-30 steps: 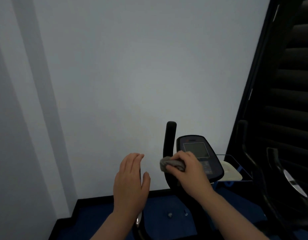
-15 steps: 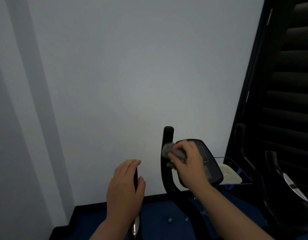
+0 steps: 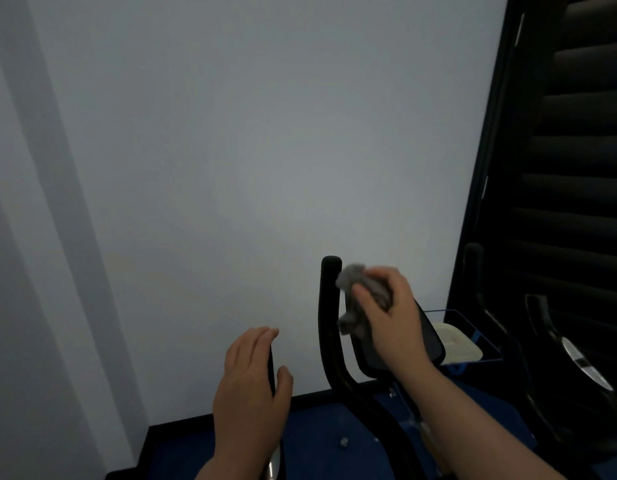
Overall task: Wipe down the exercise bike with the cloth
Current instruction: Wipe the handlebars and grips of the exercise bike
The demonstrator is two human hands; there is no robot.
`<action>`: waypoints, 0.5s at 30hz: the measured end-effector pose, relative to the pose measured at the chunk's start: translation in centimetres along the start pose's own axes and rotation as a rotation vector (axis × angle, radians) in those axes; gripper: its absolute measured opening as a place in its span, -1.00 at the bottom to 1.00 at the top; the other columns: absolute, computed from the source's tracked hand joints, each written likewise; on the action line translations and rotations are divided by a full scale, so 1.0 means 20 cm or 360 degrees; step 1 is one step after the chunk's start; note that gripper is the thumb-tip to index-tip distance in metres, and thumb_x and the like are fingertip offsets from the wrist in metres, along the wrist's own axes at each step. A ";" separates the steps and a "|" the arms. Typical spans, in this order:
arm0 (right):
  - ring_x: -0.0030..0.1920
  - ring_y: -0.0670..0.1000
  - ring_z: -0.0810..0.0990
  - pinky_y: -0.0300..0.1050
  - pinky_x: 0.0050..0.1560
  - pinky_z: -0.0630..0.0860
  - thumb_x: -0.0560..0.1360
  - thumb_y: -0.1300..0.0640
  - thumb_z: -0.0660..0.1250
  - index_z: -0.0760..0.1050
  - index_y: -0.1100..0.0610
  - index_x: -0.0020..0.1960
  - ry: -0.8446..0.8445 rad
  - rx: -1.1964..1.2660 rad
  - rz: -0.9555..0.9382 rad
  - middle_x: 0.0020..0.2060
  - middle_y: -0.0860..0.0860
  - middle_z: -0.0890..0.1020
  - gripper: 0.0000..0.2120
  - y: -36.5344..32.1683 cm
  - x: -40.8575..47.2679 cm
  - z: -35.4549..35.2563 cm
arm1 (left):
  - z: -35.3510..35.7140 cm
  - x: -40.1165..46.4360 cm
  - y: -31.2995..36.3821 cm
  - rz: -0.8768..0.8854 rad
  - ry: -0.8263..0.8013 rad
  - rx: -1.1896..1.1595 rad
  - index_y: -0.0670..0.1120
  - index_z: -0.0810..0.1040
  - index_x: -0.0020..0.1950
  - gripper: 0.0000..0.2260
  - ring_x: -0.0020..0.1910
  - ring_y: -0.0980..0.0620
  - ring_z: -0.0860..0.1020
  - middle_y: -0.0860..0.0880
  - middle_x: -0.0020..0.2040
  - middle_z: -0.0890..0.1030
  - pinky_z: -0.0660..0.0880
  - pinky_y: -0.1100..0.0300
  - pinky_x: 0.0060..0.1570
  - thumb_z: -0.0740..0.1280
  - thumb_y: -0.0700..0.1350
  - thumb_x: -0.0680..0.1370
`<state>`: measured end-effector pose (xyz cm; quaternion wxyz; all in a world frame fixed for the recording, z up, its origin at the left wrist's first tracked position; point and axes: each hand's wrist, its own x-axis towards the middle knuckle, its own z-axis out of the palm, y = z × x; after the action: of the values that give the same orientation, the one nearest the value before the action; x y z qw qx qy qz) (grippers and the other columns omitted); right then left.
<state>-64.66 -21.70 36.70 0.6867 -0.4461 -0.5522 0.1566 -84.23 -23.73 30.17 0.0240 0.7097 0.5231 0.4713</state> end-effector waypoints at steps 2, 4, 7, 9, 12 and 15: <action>-0.17 -0.24 0.61 -0.38 -0.22 0.53 0.55 0.25 0.34 0.55 0.06 0.16 0.0100 0.0123 0.0034 0.10 0.07 0.53 -0.78 -0.04 0.07 0.07 | 0.00 0.00 0.00 -0.0006 0.0004 0.0003 0.02 0.46 0.37 -0.53 0.34 0.18 0.27 0.12 0.30 0.46 0.40 0.24 0.02 0.39 -0.21 0.47; -0.08 -0.22 0.62 -0.30 -0.07 0.56 0.57 0.23 0.32 0.53 0.06 0.28 0.0075 0.0229 0.0216 0.14 0.00 0.59 -0.70 -0.02 0.07 0.16 | 0.00 0.00 0.00 -0.0014 0.0005 0.0008 0.02 0.45 0.37 -0.54 0.34 0.18 0.27 0.13 0.30 0.45 0.40 0.24 0.02 0.38 -0.20 0.48; 0.13 -0.24 0.57 -0.29 0.19 0.49 0.58 0.21 0.31 0.49 0.07 0.34 0.0071 0.0287 0.0430 0.16 -0.08 0.62 -0.66 0.09 -0.04 0.20 | 0.00 0.01 0.00 -0.0032 0.0009 0.0009 0.04 0.46 0.36 -0.55 0.35 0.18 0.27 0.12 0.31 0.45 0.37 0.25 0.03 0.38 -0.20 0.49; 0.12 -0.10 0.62 -0.16 0.22 0.52 0.56 0.24 0.32 0.53 0.11 0.30 0.0012 0.0299 0.0566 0.13 0.01 0.65 -0.69 0.13 -0.08 0.16 | 0.00 0.01 0.01 -0.0039 0.0013 0.0005 0.03 0.47 0.35 -0.55 0.34 0.17 0.27 0.12 0.30 0.46 0.35 0.25 0.02 0.39 -0.20 0.48; 0.01 -0.09 0.67 -0.25 0.00 0.58 0.56 0.27 0.32 0.59 0.03 0.17 0.0050 0.0375 0.0535 -0.02 -0.06 0.71 -0.75 0.10 -0.01 0.10 | 0.00 0.00 0.01 -0.0034 0.0001 0.0012 0.03 0.47 0.35 -0.55 0.34 0.19 0.27 0.12 0.29 0.46 0.37 0.26 -0.02 0.39 -0.20 0.48; 0.13 -0.06 0.61 -0.15 0.15 0.55 0.57 0.23 0.31 0.55 0.11 0.28 0.0144 0.0287 0.0318 0.12 0.01 0.64 -0.71 0.02 0.09 0.15 | 0.00 0.00 0.01 -0.0025 0.0016 0.0003 0.03 0.47 0.35 -0.55 0.33 0.19 0.28 0.12 0.29 0.46 0.38 0.25 -0.02 0.40 -0.20 0.47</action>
<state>-66.57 -18.99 37.43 0.7292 -0.4419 -0.4571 0.2530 -84.06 -23.72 30.28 0.0244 0.7033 0.5292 0.4741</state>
